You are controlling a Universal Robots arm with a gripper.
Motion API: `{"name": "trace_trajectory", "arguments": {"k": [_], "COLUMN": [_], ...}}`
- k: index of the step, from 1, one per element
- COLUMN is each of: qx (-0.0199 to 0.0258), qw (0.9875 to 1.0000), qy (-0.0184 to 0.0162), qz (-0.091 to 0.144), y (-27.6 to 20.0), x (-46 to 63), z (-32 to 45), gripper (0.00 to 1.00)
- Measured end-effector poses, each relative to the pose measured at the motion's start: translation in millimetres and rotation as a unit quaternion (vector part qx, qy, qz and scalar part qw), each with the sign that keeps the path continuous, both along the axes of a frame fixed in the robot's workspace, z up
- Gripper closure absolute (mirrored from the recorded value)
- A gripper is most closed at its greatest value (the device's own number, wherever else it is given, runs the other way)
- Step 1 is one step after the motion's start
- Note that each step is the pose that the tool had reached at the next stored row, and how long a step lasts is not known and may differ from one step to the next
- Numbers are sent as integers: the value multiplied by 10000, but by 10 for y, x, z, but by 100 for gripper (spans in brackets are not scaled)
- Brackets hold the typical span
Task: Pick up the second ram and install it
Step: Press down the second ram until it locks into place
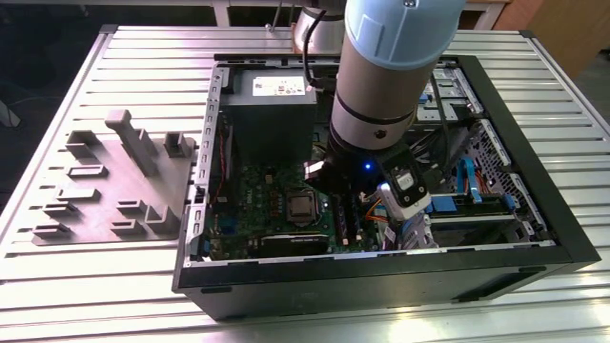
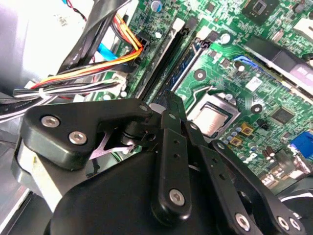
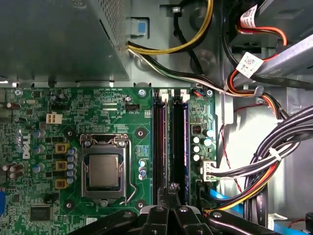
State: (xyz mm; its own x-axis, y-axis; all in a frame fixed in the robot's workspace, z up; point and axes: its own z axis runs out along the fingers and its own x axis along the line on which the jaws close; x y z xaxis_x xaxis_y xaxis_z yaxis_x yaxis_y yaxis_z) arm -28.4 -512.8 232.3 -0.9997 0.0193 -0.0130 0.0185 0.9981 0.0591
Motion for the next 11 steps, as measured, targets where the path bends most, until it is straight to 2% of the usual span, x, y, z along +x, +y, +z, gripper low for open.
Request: {"name": "trace_trajectory", "arguments": {"k": [2, 9, 11], "qx": [-1, -1, -1], "qw": [10000, 10000, 10000], "qy": [0, 0, 1], "qz": [1, 0, 0], "y": [-8, -106, -116], "x": [0, 0, 0], "z": [1, 0, 1], "gripper": [90, 90, 90]}}
